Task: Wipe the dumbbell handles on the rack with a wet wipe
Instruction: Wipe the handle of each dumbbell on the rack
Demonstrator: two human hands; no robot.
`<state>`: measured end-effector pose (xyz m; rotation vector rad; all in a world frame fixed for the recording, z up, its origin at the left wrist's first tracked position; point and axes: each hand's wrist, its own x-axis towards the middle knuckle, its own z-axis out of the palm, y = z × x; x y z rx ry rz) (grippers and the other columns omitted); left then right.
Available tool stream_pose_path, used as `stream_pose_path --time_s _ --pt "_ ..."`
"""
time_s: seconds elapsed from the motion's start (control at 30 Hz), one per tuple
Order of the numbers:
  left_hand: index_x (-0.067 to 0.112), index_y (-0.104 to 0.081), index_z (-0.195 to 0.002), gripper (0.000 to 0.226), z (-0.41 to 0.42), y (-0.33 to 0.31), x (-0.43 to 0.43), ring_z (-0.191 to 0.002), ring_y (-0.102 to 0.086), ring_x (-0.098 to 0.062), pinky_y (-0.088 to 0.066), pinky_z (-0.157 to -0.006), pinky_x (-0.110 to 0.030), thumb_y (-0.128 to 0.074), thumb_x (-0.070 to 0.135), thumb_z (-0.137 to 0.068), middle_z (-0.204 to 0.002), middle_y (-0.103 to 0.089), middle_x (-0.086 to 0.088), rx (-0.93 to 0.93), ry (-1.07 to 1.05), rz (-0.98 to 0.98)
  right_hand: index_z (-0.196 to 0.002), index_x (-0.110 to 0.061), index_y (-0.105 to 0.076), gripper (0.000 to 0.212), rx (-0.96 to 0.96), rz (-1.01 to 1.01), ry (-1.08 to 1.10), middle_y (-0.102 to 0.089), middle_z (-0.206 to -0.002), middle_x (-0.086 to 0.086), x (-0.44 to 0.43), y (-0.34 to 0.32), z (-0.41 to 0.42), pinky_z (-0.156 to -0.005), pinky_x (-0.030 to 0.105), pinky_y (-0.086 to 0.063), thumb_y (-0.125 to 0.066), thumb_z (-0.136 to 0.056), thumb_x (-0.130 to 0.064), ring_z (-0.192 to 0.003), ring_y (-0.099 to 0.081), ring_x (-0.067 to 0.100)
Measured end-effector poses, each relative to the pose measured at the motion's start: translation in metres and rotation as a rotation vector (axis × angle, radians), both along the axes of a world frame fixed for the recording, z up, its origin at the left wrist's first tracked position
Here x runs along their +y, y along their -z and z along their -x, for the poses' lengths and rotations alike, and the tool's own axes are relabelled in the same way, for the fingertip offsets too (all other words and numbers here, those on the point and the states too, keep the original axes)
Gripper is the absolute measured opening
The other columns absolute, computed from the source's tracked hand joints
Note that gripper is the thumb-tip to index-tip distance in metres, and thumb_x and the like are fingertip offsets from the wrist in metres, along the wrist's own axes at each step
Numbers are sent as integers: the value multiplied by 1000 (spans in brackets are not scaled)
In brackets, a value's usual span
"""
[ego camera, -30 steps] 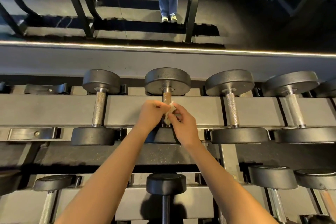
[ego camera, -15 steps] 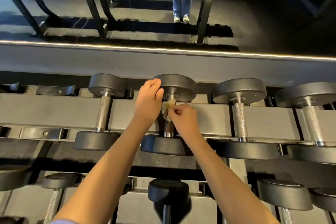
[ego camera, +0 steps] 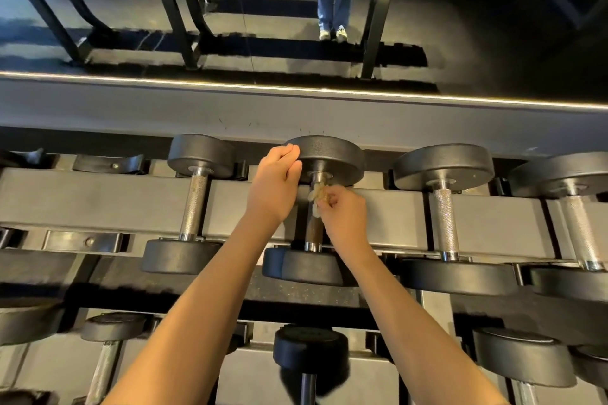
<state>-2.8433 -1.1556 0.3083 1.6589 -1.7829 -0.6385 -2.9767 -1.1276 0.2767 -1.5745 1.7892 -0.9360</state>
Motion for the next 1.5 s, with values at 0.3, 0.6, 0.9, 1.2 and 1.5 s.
stream_pose_path --time_s 0.3,0.6,0.9,1.2,1.5 --pt "12 -41 -142 41 -5 -3 2 -133 -38 -20 -32 -111 -33 -36 22 -103 -144 -43 -5 -14 49 -5 -80 -13 -72 23 -68 6 109 -64 -83 -2 -29 7 -6 -66 7 -39 -59 -93 -27 -76 -58 7" --pt "13 -41 -143 42 -6 -2 3 -132 -38 -18 -34 -111 -38 -36 22 -102 -144 -43 -3 61 37 -21 -76 -14 -72 19 24 -27 -52 -62 -85 -1 -9 12 11 -67 10 -37 -63 -89 -23 -75 -55 4" --pt "15 -39 -144 43 -5 -5 2 -133 -36 -16 -31 -113 -39 -34 25 -102 -147 -39 -2 71 26 -78 -84 -16 -71 21 130 -5 -64 -60 -85 -1 -1 3 -1 -60 7 -33 -60 -91 -32 -73 -55 5" --pt "17 -36 -146 44 -5 -5 2 -135 -33 -15 -29 -114 -35 -34 25 -102 -149 -36 1 56 14 -86 -99 -13 -52 16 -65 -66 41 -58 -71 -6 7 -11 2 -49 5 -40 -63 -88 -9 -56 -59 -4" --pt "19 -33 -147 45 -3 -3 2 -137 -31 -12 -26 -112 -28 -35 26 -102 -150 -35 3 72 12 -94 -78 -4 -72 10 24 -28 84 -65 -75 5 -5 -2 -2 -65 24 -52 -71 -82 -14 -68 -62 8"
